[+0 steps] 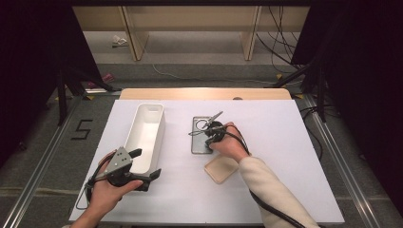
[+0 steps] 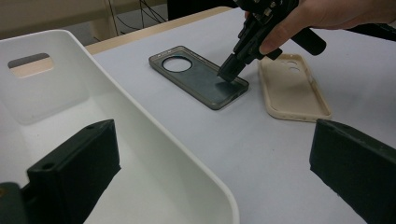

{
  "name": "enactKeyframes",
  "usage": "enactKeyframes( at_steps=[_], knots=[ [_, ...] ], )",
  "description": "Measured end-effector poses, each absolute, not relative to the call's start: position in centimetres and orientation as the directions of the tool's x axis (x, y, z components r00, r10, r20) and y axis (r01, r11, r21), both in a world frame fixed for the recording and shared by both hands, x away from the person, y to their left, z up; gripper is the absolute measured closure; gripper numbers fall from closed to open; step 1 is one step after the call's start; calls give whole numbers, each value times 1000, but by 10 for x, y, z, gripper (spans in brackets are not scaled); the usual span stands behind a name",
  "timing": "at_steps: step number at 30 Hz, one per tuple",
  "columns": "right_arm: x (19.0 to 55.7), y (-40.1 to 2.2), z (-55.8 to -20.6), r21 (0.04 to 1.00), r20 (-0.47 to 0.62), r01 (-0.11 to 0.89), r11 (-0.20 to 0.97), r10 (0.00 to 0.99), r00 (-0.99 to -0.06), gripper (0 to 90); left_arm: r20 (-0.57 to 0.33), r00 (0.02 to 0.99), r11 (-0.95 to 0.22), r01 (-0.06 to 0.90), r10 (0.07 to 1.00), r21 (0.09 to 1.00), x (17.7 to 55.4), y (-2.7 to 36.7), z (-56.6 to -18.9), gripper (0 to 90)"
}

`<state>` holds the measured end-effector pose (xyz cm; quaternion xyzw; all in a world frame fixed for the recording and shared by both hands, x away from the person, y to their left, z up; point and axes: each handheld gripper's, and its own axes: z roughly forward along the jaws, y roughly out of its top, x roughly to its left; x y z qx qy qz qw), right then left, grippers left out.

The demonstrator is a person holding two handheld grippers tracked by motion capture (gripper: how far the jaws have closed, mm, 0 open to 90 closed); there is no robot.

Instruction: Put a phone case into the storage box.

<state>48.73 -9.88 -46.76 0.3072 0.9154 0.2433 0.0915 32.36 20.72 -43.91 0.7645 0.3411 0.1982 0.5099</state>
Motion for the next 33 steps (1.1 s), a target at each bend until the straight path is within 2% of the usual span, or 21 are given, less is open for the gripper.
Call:
enactKeyframes(
  at_steps=[3, 4, 5, 6, 7, 9, 10, 11, 12, 13, 15, 16, 17, 25, 33],
  knots=[
    [486, -100, -464, 518, -8, 501, 693, 589, -808, 821, -46, 691, -250, 321, 722, 914, 324, 207, -439, 10],
    [486, -100, -464, 518, -8, 501, 693, 589, -808, 821, -46, 691, -250, 321, 722, 914, 324, 207, -439, 10],
    [485, -99, -459, 510, -13, 483, 711, 568, -823, 770, -44, 692, -252, 321, 721, 913, 323, 206, -439, 10],
    [485, -99, -459, 510, -13, 483, 711, 568, -823, 770, -44, 693, -253, 321, 720, 913, 323, 206, -439, 10],
    [484, -97, -454, 504, -25, 452, 736, 536, -844, 701, -44, 693, -254, 321, 720, 912, 323, 206, -439, 9],
    [483, -95, -450, 475, -13, 434, 765, 500, -866, 640, -44, 693, -255, 322, 720, 911, 323, 205, -440, 9],
    [483, -95, -450, 475, -13, 434, 765, 500, -866, 640, -44, 693, -255, 322, 720, 911, 323, 205, -440, 9],
    [482, -92, -446, 480, 12, 403, 780, 453, -891, 584, -45, 695, -256, 323, 717, 911, 324, 205, -440, 9],
    [482, -92, -446, 480, 12, 403, 780, 453, -891, 584, -45, 695, -256, 323, 717, 911, 324, 205, -440, 9],
    [480, -89, -442, 464, 3, 372, 804, 419, -908, 520, -44, 696, -257, 323, 717, 911, 324, 205, -440, 9],
    [480, -88, -442, 455, -11, 358, 815, 407, -913, 498, -46, 696, -256, 323, 716, 911, 324, 205, -440, 9],
    [479, -85, -441, 431, -40, 326, 842, 379, -925, 427, -45, 698, -258, 322, 714, 911, 323, 205, -440, 9],
    [479, -84, -441, 420, -57, 311, 852, 367, -928, 399, -43, 699, -259, 320, 714, 911, 323, 205, -440, 9],
    [477, -73, -444, 326, -128, 226, 918, 280, -952, 371, -45, 692, -253, 323, 721, 912, 324, 205, -440, 9],
    [478, -61, -446, 222, -187, 137, 965, 180, -966, 386, -42, 698, -255, 316, 715, 914, 323, 204, -439, 9]
  ],
)
